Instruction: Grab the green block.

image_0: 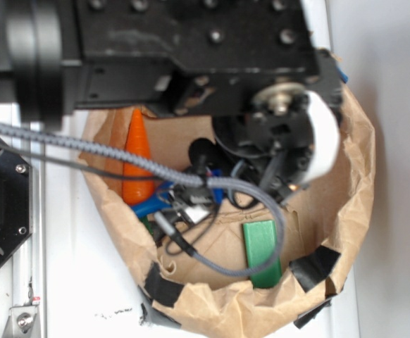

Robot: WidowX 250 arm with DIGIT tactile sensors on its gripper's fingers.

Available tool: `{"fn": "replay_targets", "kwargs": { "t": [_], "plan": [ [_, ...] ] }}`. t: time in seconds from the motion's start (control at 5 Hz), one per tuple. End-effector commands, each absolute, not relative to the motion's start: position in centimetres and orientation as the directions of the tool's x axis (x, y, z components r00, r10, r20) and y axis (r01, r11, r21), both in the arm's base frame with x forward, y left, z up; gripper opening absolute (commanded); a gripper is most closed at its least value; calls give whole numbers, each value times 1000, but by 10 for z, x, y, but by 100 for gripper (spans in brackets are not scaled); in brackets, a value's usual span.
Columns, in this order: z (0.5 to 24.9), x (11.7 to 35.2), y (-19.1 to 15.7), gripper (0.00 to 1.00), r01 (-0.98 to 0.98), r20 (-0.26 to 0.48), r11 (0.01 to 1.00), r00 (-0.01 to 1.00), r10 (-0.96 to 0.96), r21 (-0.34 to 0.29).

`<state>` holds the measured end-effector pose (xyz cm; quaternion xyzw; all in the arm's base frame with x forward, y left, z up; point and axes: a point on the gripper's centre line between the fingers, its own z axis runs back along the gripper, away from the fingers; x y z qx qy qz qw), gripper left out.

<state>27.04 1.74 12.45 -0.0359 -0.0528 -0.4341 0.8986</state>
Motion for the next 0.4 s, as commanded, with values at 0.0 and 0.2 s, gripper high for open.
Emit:
{"fn": "replay_targets", "kwargs": {
  "t": [0.0,0.2],
  "plan": [
    [84,276,-7,100,831,91,554,549,-831,44],
    [68,278,-28,100,865,95,498,492,-865,60]
  ]
}}
